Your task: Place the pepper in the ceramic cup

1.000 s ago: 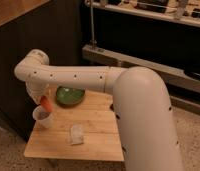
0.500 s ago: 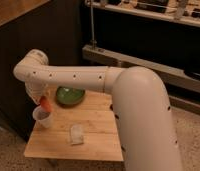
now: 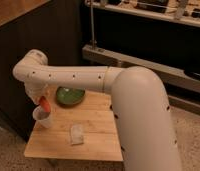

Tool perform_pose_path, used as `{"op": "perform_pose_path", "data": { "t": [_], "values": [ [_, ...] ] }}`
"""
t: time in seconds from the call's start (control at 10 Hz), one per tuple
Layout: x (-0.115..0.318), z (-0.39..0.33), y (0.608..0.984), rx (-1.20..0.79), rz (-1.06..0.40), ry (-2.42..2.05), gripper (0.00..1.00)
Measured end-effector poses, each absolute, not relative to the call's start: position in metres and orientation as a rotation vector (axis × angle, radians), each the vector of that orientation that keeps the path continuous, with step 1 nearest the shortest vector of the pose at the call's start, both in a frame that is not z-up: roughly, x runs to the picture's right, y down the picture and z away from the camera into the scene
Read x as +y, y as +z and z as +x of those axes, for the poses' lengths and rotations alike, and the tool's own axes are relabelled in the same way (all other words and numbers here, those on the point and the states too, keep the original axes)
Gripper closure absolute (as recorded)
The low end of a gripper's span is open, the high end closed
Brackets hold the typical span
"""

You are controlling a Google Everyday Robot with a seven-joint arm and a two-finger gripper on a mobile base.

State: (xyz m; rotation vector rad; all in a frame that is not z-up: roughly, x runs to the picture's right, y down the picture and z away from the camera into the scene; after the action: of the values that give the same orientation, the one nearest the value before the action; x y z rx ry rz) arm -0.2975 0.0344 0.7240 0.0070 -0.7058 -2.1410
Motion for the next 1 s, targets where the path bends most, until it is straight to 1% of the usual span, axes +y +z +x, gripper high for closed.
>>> {"op": "perform_pose_path", "data": {
  "t": [1.0],
  "values": [
    [0.0380,-0.3028,0.7243,-0.709,0.009,-2.153,0.97]
  ]
}}
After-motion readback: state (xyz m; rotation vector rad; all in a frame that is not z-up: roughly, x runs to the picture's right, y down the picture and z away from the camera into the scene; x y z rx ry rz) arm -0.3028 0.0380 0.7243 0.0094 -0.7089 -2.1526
